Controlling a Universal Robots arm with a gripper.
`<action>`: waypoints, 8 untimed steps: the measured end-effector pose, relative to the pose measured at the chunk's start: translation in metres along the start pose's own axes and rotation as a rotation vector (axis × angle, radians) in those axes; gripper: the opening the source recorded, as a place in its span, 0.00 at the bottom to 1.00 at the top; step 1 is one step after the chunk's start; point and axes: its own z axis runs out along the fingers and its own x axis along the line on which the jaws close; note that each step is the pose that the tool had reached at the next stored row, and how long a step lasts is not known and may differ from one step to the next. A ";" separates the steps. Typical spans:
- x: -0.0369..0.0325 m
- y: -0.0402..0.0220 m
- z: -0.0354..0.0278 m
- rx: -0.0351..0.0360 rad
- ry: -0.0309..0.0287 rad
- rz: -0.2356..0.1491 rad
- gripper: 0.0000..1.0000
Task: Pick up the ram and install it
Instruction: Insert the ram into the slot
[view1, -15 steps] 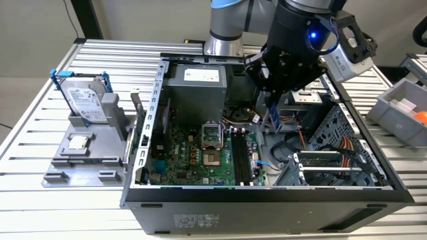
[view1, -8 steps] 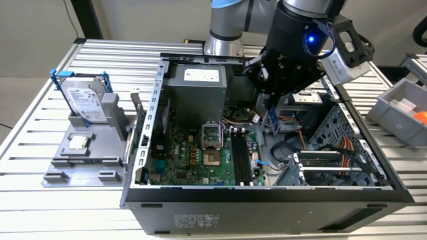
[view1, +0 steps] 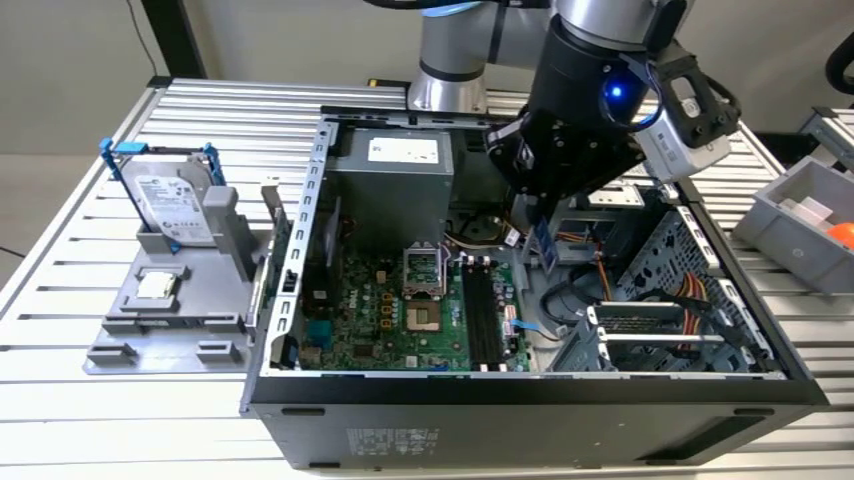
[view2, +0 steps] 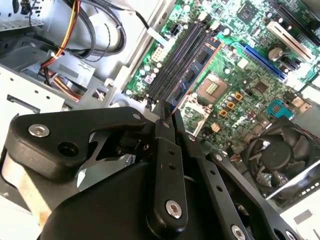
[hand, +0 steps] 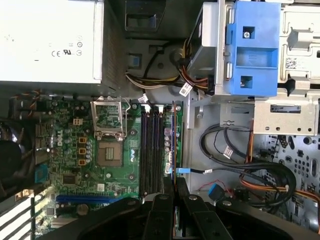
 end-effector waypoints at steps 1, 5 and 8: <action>-0.0001 0.0000 0.0016 0.0001 -0.0018 0.000 0.00; 0.0000 -0.0003 0.0068 -0.0001 -0.0021 0.001 0.00; 0.0000 -0.0003 0.0087 0.0010 -0.0020 0.001 0.00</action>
